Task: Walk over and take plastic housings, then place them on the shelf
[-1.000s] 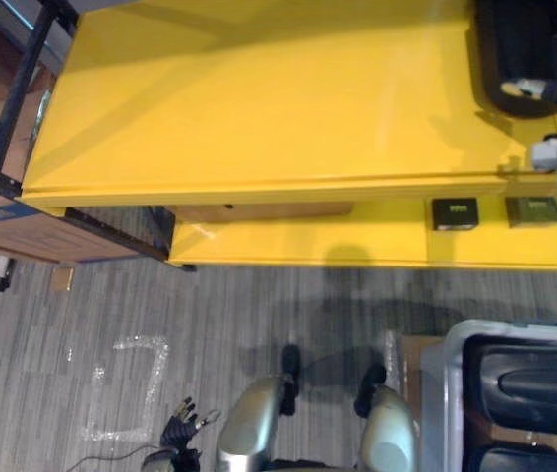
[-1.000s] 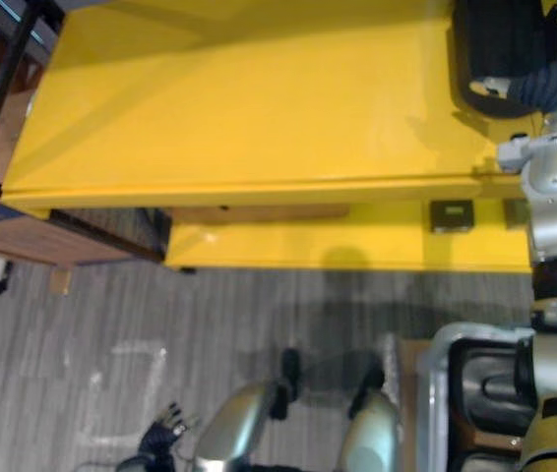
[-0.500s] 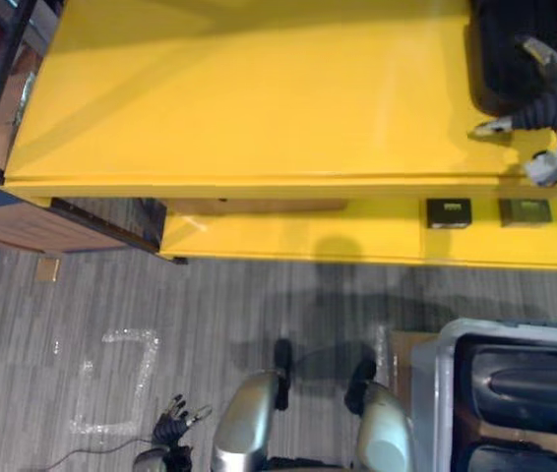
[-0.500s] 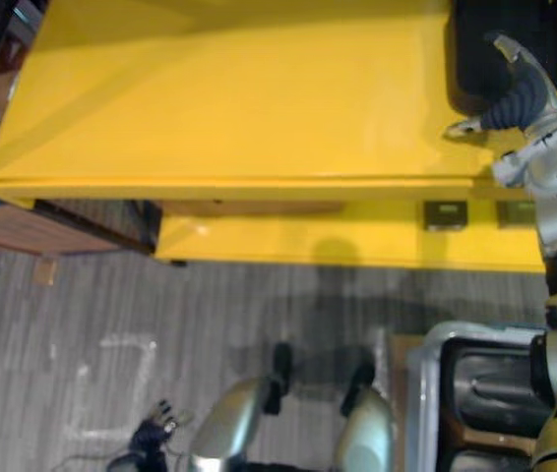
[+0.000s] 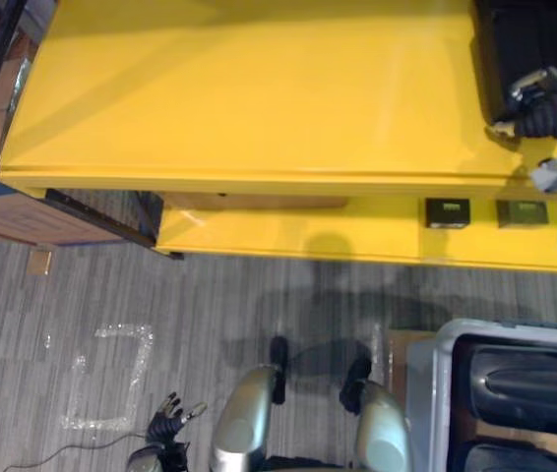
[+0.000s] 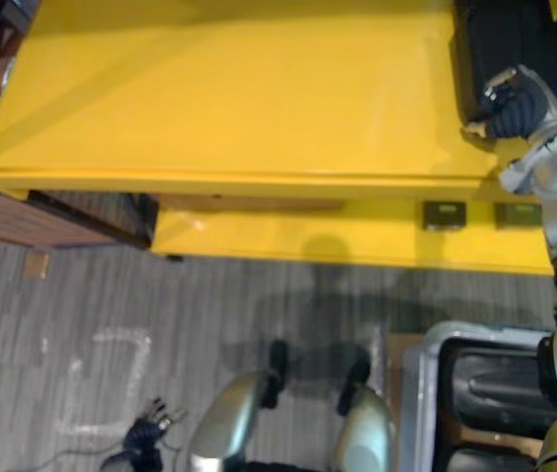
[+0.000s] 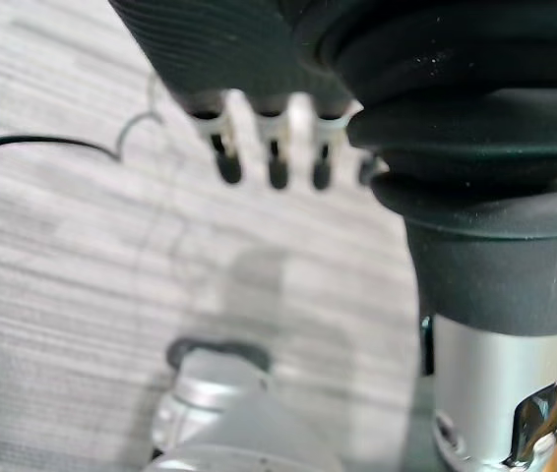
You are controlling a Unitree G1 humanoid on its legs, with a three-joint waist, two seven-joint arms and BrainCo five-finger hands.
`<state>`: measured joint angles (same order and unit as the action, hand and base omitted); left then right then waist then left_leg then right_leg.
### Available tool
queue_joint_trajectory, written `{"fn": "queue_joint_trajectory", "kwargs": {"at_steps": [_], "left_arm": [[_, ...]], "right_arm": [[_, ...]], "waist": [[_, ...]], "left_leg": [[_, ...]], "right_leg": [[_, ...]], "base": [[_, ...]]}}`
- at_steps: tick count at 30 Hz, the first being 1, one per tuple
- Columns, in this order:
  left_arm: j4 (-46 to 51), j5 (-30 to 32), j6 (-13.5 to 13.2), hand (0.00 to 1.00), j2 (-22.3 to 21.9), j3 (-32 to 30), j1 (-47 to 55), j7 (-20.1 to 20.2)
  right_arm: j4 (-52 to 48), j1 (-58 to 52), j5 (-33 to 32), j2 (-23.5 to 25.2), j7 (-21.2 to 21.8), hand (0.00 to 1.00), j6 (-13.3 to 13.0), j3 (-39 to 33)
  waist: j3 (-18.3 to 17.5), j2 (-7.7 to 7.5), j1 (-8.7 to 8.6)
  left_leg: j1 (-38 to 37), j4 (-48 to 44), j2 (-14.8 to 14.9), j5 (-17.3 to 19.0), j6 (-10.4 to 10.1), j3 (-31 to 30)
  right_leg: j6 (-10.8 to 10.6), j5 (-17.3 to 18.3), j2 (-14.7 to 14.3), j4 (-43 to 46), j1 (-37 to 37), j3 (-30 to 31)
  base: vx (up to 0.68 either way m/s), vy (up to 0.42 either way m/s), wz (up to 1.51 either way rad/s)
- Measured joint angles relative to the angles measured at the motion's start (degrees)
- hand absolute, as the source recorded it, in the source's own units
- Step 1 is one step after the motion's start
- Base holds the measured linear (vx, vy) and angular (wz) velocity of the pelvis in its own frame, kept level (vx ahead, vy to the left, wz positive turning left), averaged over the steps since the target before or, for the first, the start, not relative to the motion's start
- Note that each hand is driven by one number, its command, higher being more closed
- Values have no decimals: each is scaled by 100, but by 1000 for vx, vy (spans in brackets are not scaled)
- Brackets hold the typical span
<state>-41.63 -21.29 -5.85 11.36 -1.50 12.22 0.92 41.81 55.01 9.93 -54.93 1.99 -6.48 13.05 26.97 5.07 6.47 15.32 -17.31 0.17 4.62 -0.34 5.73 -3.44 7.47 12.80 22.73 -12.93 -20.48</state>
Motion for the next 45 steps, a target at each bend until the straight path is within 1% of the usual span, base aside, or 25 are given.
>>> {"fn": "queue_joint_trajectory", "kwargs": {"at_steps": [1,3,4,5,7,9,11,13,16,19,20,23,24,25,27,30,32,33,35,36,38,41,44,45], "left_arm": [[-2,0,0,0,1,0,0,0],[1,1,0,0,1,5,-3,-2],[-1,-1,0,0,2,5,-3,-3],[-1,-1,0,0,2,6,-6,-4],[-9,-3,0,0,4,15,-10,-4],[-4,-8,-9,0,7,19,-11,-3],[-5,-10,-13,0,7,40,-16,-2],[-3,-11,-12,0,7,45,-28,0],[-2,-12,-18,0,8,52,-43,4],[0,-12,-18,0,8,51,-44,5],[-2,-12,-18,0,7,51,-45,7],[2,-12,-18,0,8,50,-49,7],[1,-11,-18,0,8,49,-49,9],[2,-11,-18,0,8,47,-51,10],[5,-10,-20,0,8,41,-63,39],[9,-9,-18,0,8,41,-99,45],[53,-7,-19,0,10,28,-101,45],[84,-4,-19,0,12,24,-101,46],[133,14,-18,0,21,23,-102,50],[134,45,-18,0,25,16,-101,50],[147,126,-18,0,74,4,-101,55],[229,155,-18,0,168,-4,-102,78],[237,157,-17,0,174,-16,-102,98],[226,157,-14,0,174,-16,-102,129]], "right_arm": [[47,-2,9,0,-76,100,1,0],[256,-24,71,9,-425,100,-25,-1],[290,-24,119,12,-524,100,-48,-6],[337,-20,158,11,-722,100,-135,-35],[393,-23,233,29,-939,100,-286,-57],[426,-27,308,75,-1059,100,-415,-53],[425,-27,511,131,-1208,100,-610,-45],[413,-21,662,139,-1299,100,-726,-42],[378,13,820,139,-1459,100,-912,-33],[352,15,1066,139,-1484,100,-1029,23],[340,26,1154,136,-1501,100,-1116,116],[182,33,1355,136,-1535,100,-1204,236],[115,72,1500,135,-1555,100,-1363,356],[100,105,1574,134,-1558,100,-1408,423],[-50,200,1794,108,-1560,100,-1613,696],[-179,265,1921,75,-1562,100,-1778,882],[-311,282,2051,65,-1570,100,-1904,1011],[-331,306,2190,60,-1586,100,-2010,1065],[-339,417,2398,49,-1591,100,-2098,1202],[-339,470,2450,47,-1591,100,-2101,1271],[-367,700,2514,46,-1636,100,-2191,1496],[-537,797,2520,41,-1636,100,-2203,1527],[-537,835,2517,37,-1633,100,-2158,1530],[-536,835,2511,-2,-1633,100,-2037,1570]], "waist": [[0,0,10],[1,2,56],[1,3,57],[1,2,58],[4,12,56],[6,16,56],[20,43,58],[36,75,66],[36,82,66],[36,82,70],[36,82,69],[36,82,69],[36,83,72],[37,84,72],[39,87,78],[48,106,90],[48,106,129],[48,106,149],[48,107,218],[49,107,228],[49,107,247],[49,108,265],[49,109,315],[50,110,334]], "left_leg": [[1,-4,0,1,1,-1],[22,-5,-2,5,2,-5],[44,-10,-2,8,3,-10],[96,-25,-4,9,3,-9],[110,-39,-8,9,3,-10],[107,-42,-6,9,3,-11],[111,-69,-4,9,3,-14],[134,-84,-4,9,3,-21],[246,-128,2,10,3,-31],[254,-148,4,9,3,-35],[258,-158,6,10,3,-36],[275,-186,10,10,3,-40],[295,-221,11,10,3,-40],[305,-233,13,10,3,-41],[354,-256,25,12,1,-61],[406,-317,35,32,4,-81],[432,-336,36,34,3,-113],[460,-355,35,34,3,-162],[479,-405,38,34,2,-191],[482,-424,43,35,2,-191],[519,-440,60,38,0,-215],[634,-529,114,52,-10,-249],[636,-537,123,52,-10,-258],[632,-540,129,52,-10,-277]], "right_leg": [[1,1,1,2,0,0],[13,10,3,14,-14,-2],[17,14,5,24,-34,-4],[27,21,9,63,-100,-3],[26,21,11,86,-118,-1],[30,26,12,99,-119,0],[36,31,12,114,-123,-1],[38,34,12,129,-137,-3],[42,37,13,179,-241,-3],[43,38,13,195,-246,-4],[44,38,12,200,-248,-4],[49,42,11,218,-260,-6],[56,46,14,245,-284,-4],[58,47,15,255,-293,-4],[61,49,5,268,-307,-27],[62,49,-1,272,-306,-72],[62,48,-2,267,-306,-101],[63,46,-4,258,-305,-127],[64,44,-13,243,-292,-153],[64,44,-17,243,-287,-153],[73,21,-48,187,-273,-182],[96,-28,-120,96,-270,-266],[100,-40,-137,72,-253,-279],[102,-42,-150,55,-226,-300]], "base": [[0,0,0],[0,0,0],[0,0,0],[0,0,0],[0,0,0],[0,0,0],[0,0,0],[0,0,0],[0,0,0],[0,0,0],[0,0,0],[0,0,0],[0,0,0],[0,0,0],[-24,9,4],[-19,15,7],[-4,16,7],[6,13,9],[13,14,6],[0,0,0],[4,6,2],[0,17,6],[0,3,1],[-6,10,4]]}}
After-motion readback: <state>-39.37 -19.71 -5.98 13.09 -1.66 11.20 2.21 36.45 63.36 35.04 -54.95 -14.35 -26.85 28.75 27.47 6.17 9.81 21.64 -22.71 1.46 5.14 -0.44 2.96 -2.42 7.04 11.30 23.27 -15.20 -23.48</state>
